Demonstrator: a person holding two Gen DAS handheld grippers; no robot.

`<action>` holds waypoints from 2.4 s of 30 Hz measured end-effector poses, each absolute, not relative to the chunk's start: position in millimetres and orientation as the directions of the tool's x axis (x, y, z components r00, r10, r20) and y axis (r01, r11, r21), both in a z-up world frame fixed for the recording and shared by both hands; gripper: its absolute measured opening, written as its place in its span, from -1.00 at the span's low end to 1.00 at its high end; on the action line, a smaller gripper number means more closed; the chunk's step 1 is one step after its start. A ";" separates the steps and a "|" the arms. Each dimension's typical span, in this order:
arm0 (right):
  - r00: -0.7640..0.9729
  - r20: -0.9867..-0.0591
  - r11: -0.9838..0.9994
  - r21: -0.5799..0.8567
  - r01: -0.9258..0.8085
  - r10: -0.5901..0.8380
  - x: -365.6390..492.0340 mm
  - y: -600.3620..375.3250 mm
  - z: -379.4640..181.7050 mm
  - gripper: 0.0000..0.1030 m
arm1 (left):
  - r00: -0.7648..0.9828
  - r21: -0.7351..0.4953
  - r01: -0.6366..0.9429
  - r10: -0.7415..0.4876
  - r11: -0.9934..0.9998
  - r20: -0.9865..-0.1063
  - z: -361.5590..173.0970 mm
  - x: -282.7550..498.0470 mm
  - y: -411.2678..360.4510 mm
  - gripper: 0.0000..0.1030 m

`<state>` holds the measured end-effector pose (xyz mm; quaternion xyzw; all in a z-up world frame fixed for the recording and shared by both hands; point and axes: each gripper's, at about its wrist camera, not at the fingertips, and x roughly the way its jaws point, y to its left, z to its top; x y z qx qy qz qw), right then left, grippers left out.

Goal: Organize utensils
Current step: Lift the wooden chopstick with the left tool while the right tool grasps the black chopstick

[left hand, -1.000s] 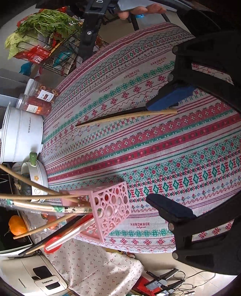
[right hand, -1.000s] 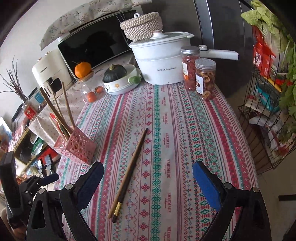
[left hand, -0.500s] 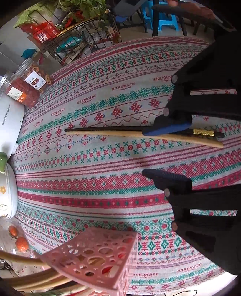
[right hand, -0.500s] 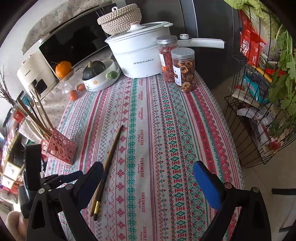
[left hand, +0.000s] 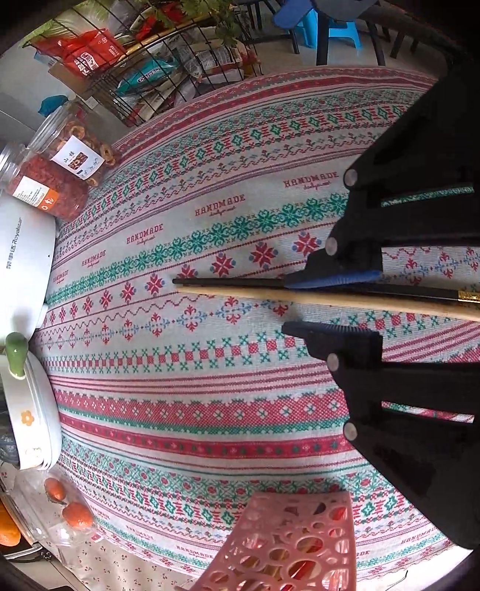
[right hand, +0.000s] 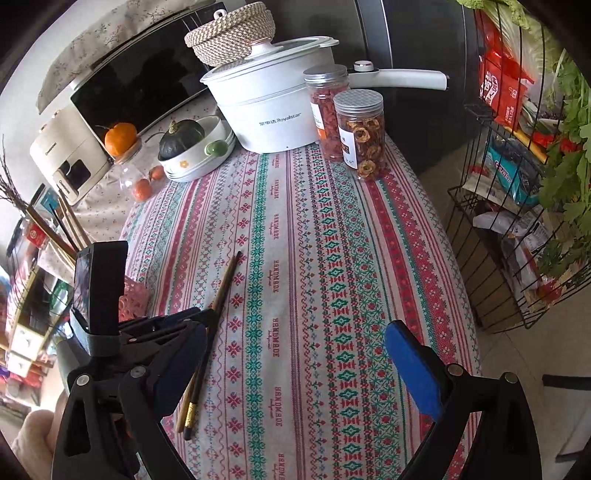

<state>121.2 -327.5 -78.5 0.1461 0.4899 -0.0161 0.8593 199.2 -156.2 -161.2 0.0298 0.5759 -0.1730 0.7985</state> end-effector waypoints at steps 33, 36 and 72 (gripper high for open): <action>0.406 -0.903 0.972 0.202 0.117 0.139 155.4 -263.9 -119.7 0.91 | 0.385 -0.179 0.422 -0.355 0.888 -0.852 -104.0 110.7 -66.1 -0.87; 0.387 -0.912 0.976 0.188 0.107 0.133 164.6 -250.8 -134.1 0.91 | 0.390 -0.219 0.416 -0.391 0.883 -0.834 -98.9 104.8 -54.1 -0.87; 0.449 -0.892 0.994 0.000 -0.106 0.047 196.6 -165.5 -180.3 -0.10 | 0.443 -0.274 0.330 -0.404 0.904 -0.801 -89.2 92.1 18.0 -0.86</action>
